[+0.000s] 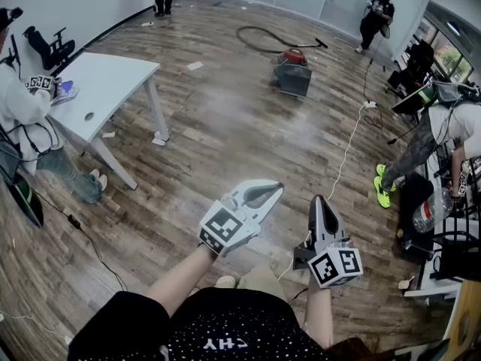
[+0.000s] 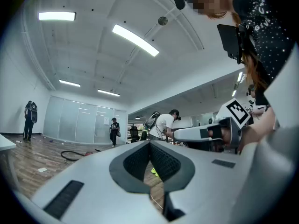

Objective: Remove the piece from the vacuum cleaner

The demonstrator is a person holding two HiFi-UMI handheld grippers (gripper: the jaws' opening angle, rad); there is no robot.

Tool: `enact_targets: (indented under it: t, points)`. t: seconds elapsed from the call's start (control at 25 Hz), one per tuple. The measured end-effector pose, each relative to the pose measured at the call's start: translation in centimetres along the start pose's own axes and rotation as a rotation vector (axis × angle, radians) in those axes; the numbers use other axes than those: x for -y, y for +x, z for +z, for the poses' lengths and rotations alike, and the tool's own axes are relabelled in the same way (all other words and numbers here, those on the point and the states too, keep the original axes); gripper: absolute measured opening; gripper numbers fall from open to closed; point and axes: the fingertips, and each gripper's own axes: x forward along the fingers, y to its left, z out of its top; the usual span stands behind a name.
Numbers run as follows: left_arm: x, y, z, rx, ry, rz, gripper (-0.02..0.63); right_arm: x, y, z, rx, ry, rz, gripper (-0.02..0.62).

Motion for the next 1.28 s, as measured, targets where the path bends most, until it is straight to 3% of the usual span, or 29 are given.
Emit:
enact_targets:
  t: [0.4, 0.92, 1.28]
  points:
    - [-5.6, 6.1, -1.7, -0.024, -0.001, 0.010, 0.008, 6.1, 5.9, 0.3, 0.025, 0.000, 0.005, 0.011]
    - [-16.9, 25.4, -3.1, -0.020, -0.012, 0.050, 0.008, 22.4, 20.4, 3.5, -0.006, -0.011, 0.097, 0.011]
    - [-21.2, 32.5, -5.5, -0.076, -0.063, 0.069, 0.008, 30.5, 25.5, 4.1, -0.040, 0.010, 0.069, 0.011]
